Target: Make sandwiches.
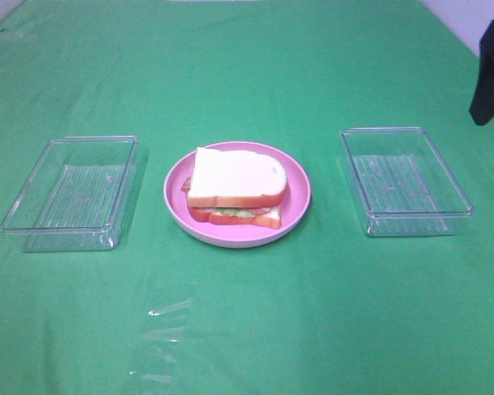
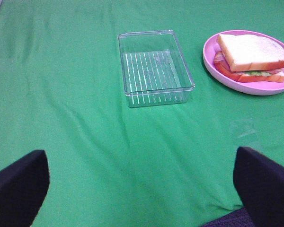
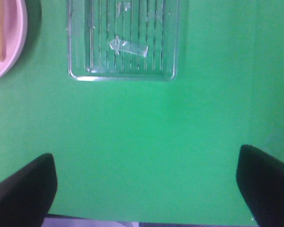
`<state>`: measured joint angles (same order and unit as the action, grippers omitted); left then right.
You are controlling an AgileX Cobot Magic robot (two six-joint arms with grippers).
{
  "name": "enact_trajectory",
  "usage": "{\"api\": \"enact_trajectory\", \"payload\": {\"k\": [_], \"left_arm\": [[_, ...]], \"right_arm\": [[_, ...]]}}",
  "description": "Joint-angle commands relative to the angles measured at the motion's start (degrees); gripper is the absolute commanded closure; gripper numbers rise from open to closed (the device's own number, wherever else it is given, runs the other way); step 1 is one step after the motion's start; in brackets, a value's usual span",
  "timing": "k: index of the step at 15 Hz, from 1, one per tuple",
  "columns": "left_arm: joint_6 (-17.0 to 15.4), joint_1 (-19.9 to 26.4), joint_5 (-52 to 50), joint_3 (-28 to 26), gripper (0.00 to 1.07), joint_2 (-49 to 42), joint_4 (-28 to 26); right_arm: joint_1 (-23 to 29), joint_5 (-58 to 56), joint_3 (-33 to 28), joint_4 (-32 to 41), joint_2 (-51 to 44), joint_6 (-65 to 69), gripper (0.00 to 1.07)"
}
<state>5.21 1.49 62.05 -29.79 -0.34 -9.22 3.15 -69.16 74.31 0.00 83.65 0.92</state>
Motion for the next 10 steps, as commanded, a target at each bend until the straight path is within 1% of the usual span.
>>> {"api": "enact_trajectory", "payload": {"k": [1, 4, 5, 8, 10], "left_arm": [[-0.46, -0.4, -0.17, 0.06, 0.09, -1.09, -0.34], [-0.46, -0.4, -0.17, 0.06, 0.09, -1.09, -0.34], [-0.46, -0.4, -0.17, 0.06, 0.09, -1.09, -0.34], [-0.46, -0.4, -0.17, 0.06, 0.09, -1.09, -0.34], [-0.46, -0.4, -0.17, 0.06, 0.09, -1.09, -0.34]], "right_arm": [[-0.11, -0.17, -9.0, -1.2, -11.4, 2.86, 0.08], [-0.11, 2.69, -20.97, -1.03, -27.67, 2.69, 0.08], [-0.11, 2.81, -22.92, -0.8, -30.83, 2.69, 0.08], [-0.11, 4.07, -32.37, -0.63, -49.1, 2.69, 0.08], [-0.11, 6.19, -36.9, -0.63, -59.93, 2.69, 0.08]]}}
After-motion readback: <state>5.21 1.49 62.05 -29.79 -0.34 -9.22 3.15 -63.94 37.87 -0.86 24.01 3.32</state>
